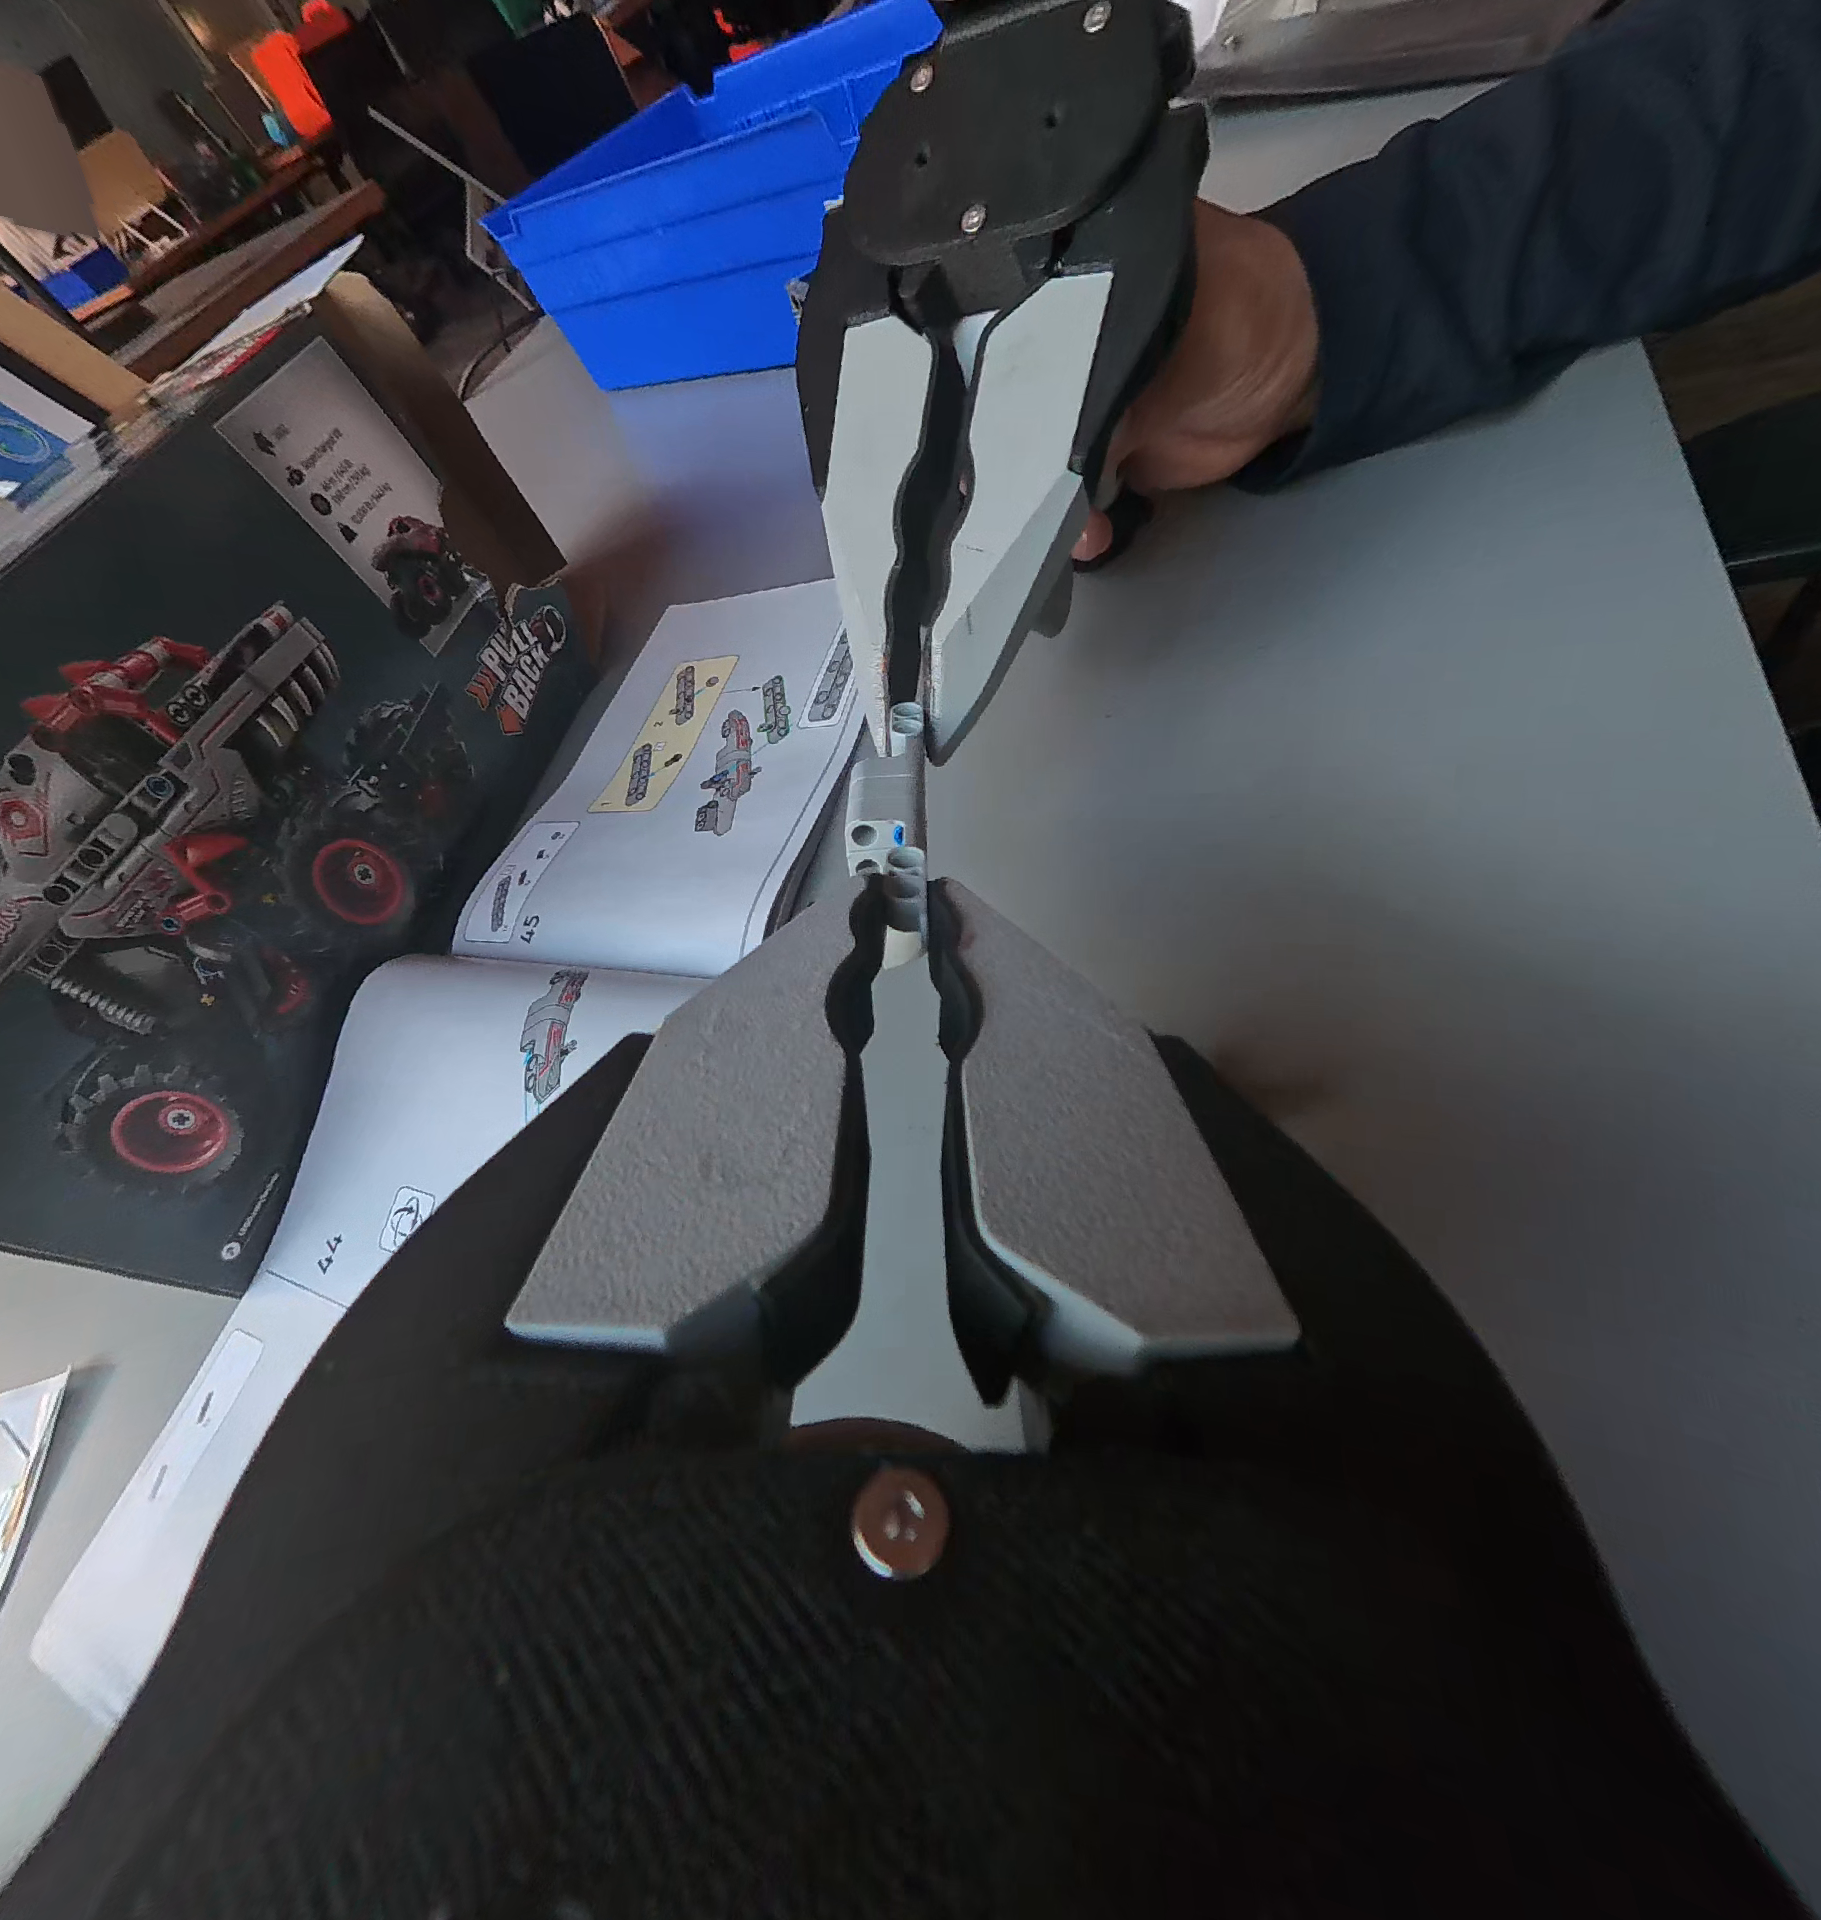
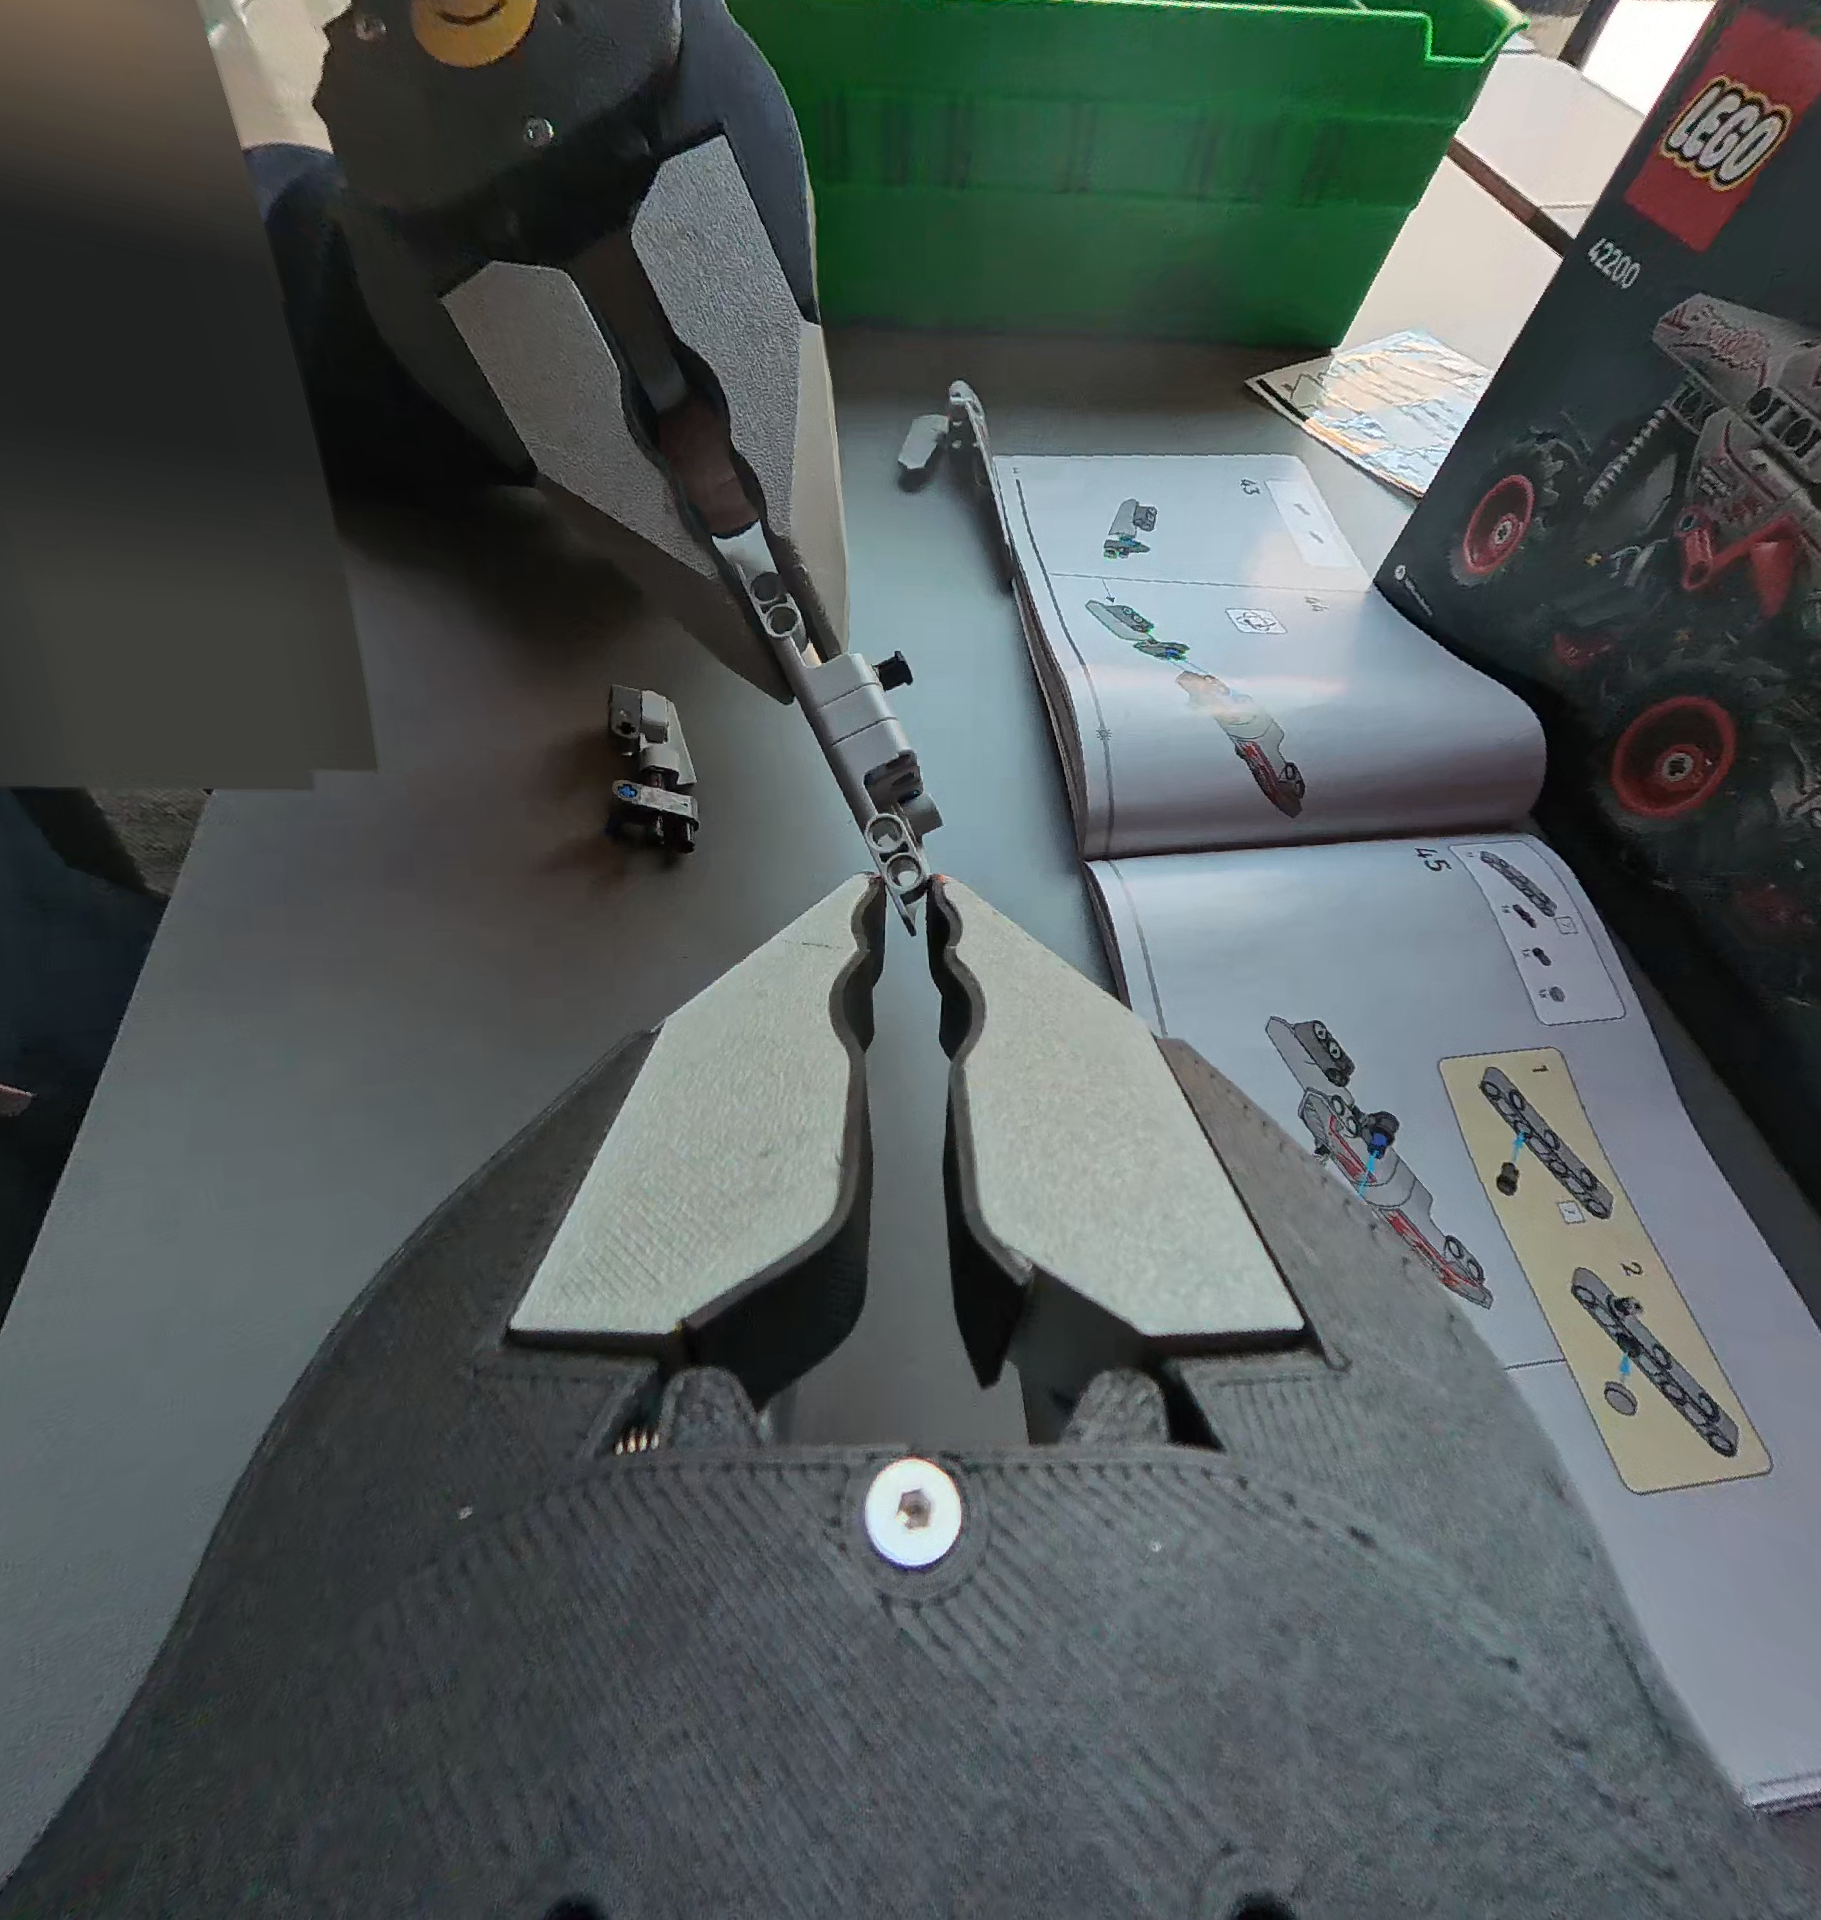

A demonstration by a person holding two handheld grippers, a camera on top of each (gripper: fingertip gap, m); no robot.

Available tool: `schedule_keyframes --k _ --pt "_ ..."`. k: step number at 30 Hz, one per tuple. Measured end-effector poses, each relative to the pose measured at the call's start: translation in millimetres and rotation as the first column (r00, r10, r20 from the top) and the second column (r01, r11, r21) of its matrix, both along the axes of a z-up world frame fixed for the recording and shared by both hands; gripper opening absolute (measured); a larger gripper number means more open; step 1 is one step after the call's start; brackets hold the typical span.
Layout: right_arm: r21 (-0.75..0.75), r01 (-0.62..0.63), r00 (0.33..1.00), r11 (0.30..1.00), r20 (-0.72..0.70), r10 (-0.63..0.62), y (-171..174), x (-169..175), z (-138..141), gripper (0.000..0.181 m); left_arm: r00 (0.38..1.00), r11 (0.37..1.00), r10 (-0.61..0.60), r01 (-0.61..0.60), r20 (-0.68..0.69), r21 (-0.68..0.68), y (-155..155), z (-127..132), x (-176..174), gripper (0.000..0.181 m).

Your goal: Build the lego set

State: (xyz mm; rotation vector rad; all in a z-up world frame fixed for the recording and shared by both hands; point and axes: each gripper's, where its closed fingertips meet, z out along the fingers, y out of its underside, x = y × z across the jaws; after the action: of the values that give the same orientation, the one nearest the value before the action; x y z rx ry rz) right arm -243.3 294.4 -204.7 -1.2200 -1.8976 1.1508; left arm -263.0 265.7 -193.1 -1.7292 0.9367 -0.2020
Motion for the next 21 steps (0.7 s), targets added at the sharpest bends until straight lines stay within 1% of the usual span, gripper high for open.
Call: schedule_keyframes --k 4,13,18,21 --pt "0.017 -0.003 1.0 1.0 -0.017 0.004 -2 0 3 0.004 0.999 1.0 -0.011 0.011 0.032 -0.004 -1 4 0 0.004" --pt "-0.028 -0.03 0.999 0.999 -0.028 0.029 -6 0 6 0.004 0.994 0.999 -0.03 0.033 0.103 -0.028 -4 10 1 0.004" --pt "-0.048 -0.048 0.998 0.998 -0.04 0.046 -10 0 10 0.004 0.984 0.996 -0.043 0.055 0.174 -0.063 -6 13 3 0.004" --pt "-0.063 -0.067 0.997 0.996 -0.051 0.064 -14 2 14 0.005 0.969 0.992 -0.057 0.082 0.24 -0.098 -8 15 5 0.004"
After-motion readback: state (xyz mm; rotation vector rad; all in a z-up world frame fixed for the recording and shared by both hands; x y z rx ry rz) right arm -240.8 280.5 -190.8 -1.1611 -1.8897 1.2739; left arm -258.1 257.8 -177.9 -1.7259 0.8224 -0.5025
